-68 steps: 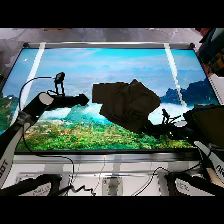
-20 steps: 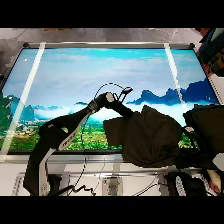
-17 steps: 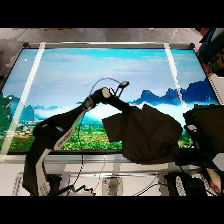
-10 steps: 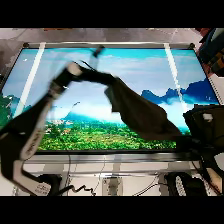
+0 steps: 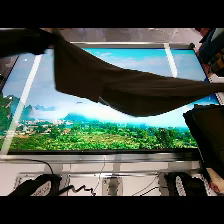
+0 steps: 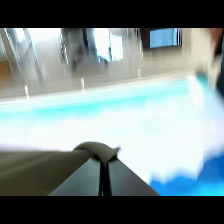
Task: Fold the clothes and pants, and hang the long-sleeved shirts on hangers.
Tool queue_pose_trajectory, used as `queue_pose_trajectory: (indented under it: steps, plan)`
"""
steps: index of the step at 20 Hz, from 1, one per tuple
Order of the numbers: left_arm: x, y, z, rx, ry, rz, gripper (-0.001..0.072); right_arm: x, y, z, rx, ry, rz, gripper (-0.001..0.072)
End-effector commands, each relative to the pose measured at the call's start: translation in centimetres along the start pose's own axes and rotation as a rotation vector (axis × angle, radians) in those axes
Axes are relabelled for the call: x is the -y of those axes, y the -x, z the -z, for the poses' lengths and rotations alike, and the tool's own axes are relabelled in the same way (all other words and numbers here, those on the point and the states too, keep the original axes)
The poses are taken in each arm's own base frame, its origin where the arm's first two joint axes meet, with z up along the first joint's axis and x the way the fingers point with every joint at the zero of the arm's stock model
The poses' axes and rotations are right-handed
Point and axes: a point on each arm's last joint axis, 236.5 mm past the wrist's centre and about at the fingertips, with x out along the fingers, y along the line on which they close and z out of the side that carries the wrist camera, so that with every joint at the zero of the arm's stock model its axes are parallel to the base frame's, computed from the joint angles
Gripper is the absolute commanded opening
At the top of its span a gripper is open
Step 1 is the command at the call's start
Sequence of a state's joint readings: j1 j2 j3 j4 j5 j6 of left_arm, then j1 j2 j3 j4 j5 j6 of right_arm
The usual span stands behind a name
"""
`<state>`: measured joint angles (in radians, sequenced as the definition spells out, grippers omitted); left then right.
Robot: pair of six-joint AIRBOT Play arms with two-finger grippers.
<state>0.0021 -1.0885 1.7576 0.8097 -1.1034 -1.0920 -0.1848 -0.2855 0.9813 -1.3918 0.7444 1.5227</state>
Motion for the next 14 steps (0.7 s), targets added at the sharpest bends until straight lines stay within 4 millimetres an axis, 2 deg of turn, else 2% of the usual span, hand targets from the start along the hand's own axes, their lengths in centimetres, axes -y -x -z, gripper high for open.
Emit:
queue_pose_trajectory:
  steps: [1, 4, 5, 7, 8, 9, 11, 12, 14]
  plan:
    - [3.4, 7.8, -3.8, 0.128, -0.102, -0.068, 0.0018, -1.4, 4.9, -8.9, 0.218, 0.016, -0.022, 0.0012]
    - [6.9, 11.9, -5.2, 0.198, -0.166, -0.077, 0.0018, -2.4, 8.6, -13.0, 0.309, 0.031, -0.037, 0.0012]
    - [7.8, 12.8, -5.0, 0.201, -0.159, -0.072, 0.0018, -2.6, 9.2, -13.5, 0.317, 0.033, -0.041, 0.0011]
    - [7.4, 13.3, -4.1, 0.169, -0.122, -0.105, 0.0017, -2.8, 8.5, -12.9, 0.286, 0.022, -0.054, 0.0011]
    - [6.2, 12.9, -3.8, 0.159, -0.073, -0.137, 0.0017, -2.8, 6.9, -11.4, 0.214, 0.011, -0.064, 0.0010]
    - [4.4, 11.8, -3.2, 0.149, -0.010, -0.164, 0.0017, -3.2, 4.1, -8.8, 0.087, -0.016, -0.090, 0.0010]
    - [0.1, 7.4, -0.4, 0.083, 0.107, -0.183, 0.0017, -3.7, -2.4, -2.4, -0.186, -0.084, -0.141, 0.0010]
    - [-2.0, 4.6, 2.1, 0.019, 0.166, -0.181, 0.0017, -3.6, -5.5, 1.1, -0.321, -0.115, -0.151, 0.0011]
    - [-6.3, -1.7, 9.0, -0.147, 0.289, -0.175, 0.0018, -3.2, -11.3, 8.6, -0.579, -0.184, -0.162, 0.0012]
